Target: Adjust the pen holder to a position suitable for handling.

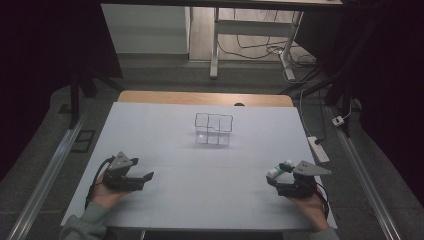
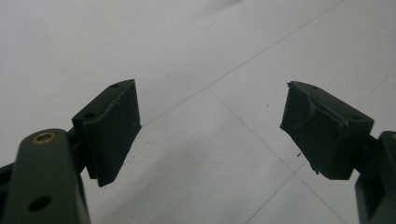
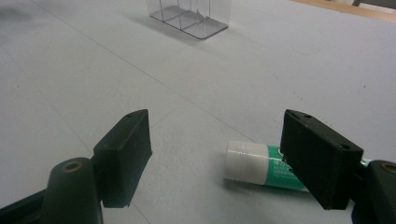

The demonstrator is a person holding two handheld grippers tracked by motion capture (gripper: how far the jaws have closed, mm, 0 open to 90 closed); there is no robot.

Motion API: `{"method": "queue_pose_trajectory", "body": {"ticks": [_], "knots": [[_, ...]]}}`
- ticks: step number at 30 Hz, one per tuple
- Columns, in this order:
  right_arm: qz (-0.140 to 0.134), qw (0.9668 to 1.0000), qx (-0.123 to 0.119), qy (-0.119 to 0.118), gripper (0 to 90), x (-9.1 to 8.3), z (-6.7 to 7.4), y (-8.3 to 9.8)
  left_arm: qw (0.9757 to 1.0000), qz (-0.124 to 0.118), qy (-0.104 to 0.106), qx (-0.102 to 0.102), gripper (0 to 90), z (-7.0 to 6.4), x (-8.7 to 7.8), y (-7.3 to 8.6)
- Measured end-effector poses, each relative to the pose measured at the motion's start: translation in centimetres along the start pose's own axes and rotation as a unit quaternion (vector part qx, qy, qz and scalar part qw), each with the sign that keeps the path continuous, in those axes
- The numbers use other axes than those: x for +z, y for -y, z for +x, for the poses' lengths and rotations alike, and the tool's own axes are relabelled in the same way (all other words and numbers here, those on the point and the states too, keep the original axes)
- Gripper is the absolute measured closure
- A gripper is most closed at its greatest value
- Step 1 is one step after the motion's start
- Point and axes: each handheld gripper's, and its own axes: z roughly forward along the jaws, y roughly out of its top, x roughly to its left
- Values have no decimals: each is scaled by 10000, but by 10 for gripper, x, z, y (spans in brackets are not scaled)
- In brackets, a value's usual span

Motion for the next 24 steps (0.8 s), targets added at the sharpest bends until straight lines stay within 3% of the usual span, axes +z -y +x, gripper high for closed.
{"method": "queue_pose_trajectory", "body": {"ticks": [15,24], "knots": [[-52,10000,70,-8,249,3,-3,-1,10000,15,-26,-36,185,-1,-3,4],[-36,10000,-65,-13,262,2,3,-3,10000,-42,32,50,183,-3,-4,2]]}}
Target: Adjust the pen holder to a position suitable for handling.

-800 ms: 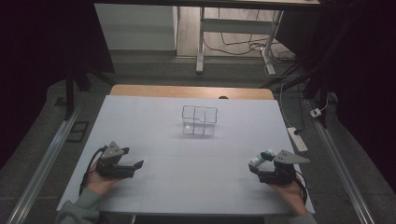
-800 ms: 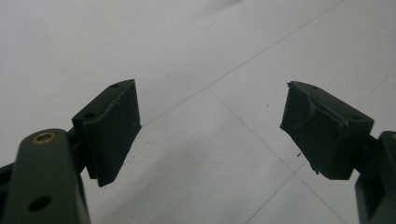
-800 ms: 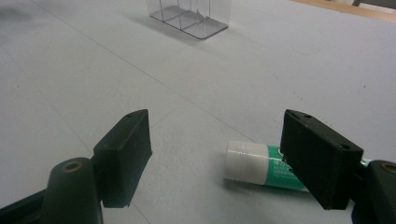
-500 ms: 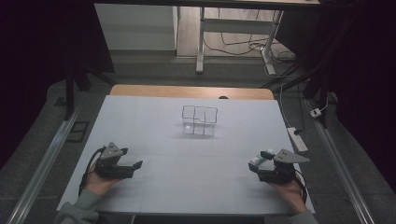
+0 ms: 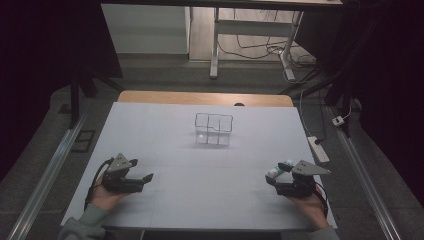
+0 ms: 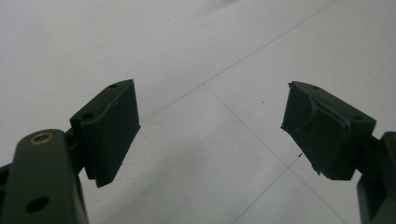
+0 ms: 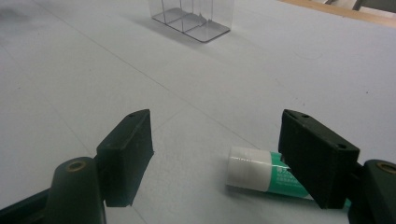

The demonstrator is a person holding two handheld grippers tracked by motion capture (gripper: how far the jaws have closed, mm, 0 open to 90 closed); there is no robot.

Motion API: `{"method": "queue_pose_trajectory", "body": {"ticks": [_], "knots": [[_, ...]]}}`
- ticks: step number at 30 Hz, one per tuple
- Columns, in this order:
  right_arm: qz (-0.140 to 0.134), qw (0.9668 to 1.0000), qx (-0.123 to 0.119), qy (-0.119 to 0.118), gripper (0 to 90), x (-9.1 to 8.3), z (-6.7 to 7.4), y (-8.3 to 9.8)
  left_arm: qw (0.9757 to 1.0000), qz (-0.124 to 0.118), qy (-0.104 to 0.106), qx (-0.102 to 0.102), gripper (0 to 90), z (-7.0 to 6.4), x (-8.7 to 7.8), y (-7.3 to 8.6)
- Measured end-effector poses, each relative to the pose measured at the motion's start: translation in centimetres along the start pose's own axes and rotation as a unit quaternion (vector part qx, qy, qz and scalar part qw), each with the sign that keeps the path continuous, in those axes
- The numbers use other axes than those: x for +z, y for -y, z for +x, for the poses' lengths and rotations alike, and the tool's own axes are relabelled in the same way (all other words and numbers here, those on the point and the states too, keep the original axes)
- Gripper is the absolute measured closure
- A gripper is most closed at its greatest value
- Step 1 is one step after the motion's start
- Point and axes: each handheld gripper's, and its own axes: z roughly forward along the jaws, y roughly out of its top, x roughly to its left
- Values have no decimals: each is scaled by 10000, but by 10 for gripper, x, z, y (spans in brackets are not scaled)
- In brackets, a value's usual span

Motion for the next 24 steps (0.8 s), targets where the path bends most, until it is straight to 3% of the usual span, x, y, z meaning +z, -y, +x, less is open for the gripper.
{"method": "queue_pose_trajectory", "body": {"ticks": [15,17,24], "knots": [[28,9998,-204,-65,251,-4,-2,-7,9999,106,-9,22,183,-1,3,0],[129,9991,-393,-3,251,-6,-2,-14,9999,103,-6,30,183,-1,2,-1],[176,9982,-575,-60,243,-12,-5,-27,9999,119,20,53,181,0,3,-1]]}}
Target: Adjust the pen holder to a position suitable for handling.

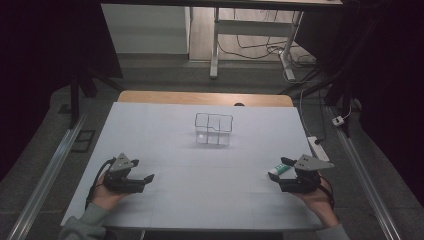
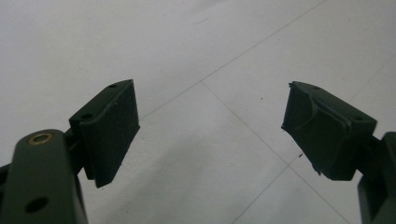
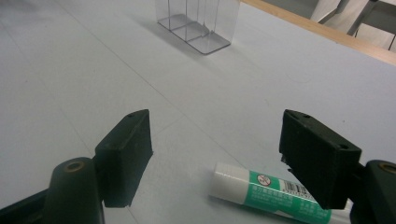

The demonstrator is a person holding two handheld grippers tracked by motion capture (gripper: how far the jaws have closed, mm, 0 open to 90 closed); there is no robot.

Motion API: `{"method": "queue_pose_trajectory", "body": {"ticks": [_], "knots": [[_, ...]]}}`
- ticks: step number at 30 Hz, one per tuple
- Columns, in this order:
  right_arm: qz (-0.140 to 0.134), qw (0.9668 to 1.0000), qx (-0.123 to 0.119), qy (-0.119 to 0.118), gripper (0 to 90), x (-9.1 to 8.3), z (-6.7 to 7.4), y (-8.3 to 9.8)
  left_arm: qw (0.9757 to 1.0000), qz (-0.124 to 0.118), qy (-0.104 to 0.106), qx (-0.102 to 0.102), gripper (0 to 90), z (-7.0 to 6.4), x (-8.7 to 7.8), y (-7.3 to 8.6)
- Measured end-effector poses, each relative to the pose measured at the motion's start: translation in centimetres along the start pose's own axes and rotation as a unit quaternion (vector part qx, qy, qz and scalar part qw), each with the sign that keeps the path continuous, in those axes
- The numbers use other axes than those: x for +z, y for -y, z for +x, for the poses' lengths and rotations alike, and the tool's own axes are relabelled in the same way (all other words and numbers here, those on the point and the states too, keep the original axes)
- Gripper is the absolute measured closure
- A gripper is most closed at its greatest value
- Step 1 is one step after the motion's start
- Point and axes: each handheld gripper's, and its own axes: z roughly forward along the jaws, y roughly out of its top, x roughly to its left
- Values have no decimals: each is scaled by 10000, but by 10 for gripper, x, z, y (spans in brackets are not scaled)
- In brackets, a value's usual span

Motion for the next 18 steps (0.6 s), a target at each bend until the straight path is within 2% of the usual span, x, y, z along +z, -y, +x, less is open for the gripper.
{"method": "queue_pose_trajectory", "body": {"ticks": [7,8,9,10,11,12,13,15,17,18], "knots": [[-30,9996,-177,-240,223,-1,-2,-4,10000,28,67,26,186,-1,1,0],[112,9991,-266,-310,209,0,-2,-5,10000,27,69,25,185,-1,2,0],[112,9991,-266,-310,209,0,-2,-5,10000,38,71,32,185,-1,2,0],[247,9980,-448,-378,209,1,-3,-7,10000,51,75,41,184,-2,2,0],[345,9972,-518,-405,205,2,-4,-8,9999,57,74,44,184,-2,3,0],[345,9972,-518,-405,205,2,-4,-8,9999,61,71,55,184,-3,3,0],[517,9955,-660,-453,200,5,-5,-10,9999,65,73,61,183,-3,3,0],[570,9948,-703,-465,200,6,-6,-11,9999,68,66,66,183,-3,3,0],[785,9916,-883,-529,199,7,-8,-17,9999,69,66,58,182,-3,3,0],[785,9916,-883,-529,199,7,-8,-17,9999,66,62,56,182,-3,3,0]]}}
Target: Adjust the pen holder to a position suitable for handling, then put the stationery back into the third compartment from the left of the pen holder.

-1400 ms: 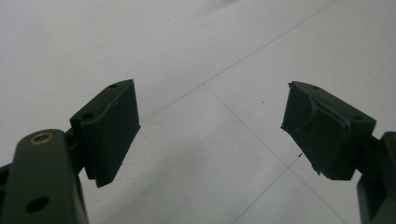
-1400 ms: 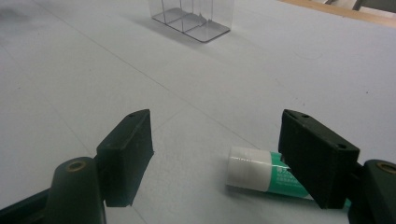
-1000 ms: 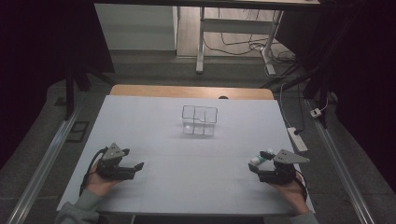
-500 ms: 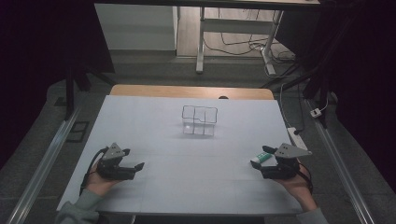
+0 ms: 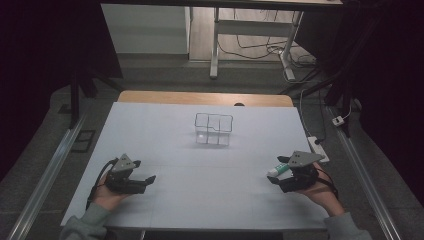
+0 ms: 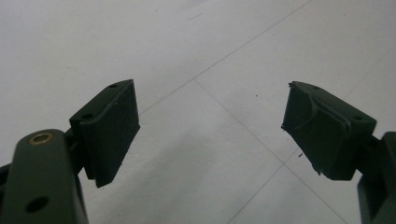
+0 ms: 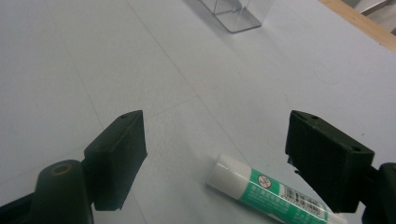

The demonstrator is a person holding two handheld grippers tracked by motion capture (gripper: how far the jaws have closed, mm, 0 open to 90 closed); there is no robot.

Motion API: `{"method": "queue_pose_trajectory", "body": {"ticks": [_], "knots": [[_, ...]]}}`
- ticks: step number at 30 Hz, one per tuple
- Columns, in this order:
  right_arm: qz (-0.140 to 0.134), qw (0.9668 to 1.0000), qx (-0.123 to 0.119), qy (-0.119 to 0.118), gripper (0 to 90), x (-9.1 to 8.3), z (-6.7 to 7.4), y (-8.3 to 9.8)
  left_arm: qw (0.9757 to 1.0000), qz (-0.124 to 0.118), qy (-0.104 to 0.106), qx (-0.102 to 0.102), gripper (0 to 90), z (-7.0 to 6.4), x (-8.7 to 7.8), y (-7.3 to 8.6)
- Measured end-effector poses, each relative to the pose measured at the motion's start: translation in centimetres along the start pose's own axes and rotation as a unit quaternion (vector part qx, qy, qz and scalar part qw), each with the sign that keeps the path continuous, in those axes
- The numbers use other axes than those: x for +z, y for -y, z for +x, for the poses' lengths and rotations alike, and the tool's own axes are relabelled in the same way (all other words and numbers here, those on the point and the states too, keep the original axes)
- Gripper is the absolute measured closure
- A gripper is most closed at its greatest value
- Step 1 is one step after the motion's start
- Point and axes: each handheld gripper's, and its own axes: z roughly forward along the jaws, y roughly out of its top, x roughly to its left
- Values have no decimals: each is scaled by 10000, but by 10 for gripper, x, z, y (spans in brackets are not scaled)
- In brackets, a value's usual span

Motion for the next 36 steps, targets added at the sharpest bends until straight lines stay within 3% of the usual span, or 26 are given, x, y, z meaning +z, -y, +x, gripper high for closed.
{"method": "queue_pose_trajectory", "body": {"ticks": [3,7,11,16,17,20,24,30,31,32,33,36], "knots": [[210,9996,-206,-41,201,-1,-3,-6,10000,4,-4,-1,181,0,1,0],[361,9963,-762,-179,211,-3,-6,-14,10000,10,10,18,181,0,1,0],[505,9939,-908,-358,212,-1,-6,-20,10000,-5,22,14,181,0,1,0],[828,9901,-1082,-338,209,1,-7,-26,10000,4,34,2,181,0,2,0],[967,9881,-1102,-460,247,3,-9,-29,10000,6,34,6,181,0,2,0],[1164,9832,-1328,-452,241,6,-12,-31,10000,-6,11,18,181,0,1,0],[1287,9785,-1547,-453,239,10,-17,-32,10000,3,19,20,181,0,2,0],[1497,9685,-1850,-734,254,14,-25,-32,10000,40,32,17,181,0,3,0],[1497,9685,-1850,-734,254,14,-25,-32,10000,40,32,17,181,0,3,0],[1652,9635,-1966,-759,261,15,-25,-32,10000,46,31,23,181,0,3,0],[1706,9612,-2037,-737,261,16,-24,-31,10000,66,36,31,181,0,4,0],[1795,9593,-2048,-751,263,18,-25,-31,9999,87,42,36,181,-1,5,0]]}}
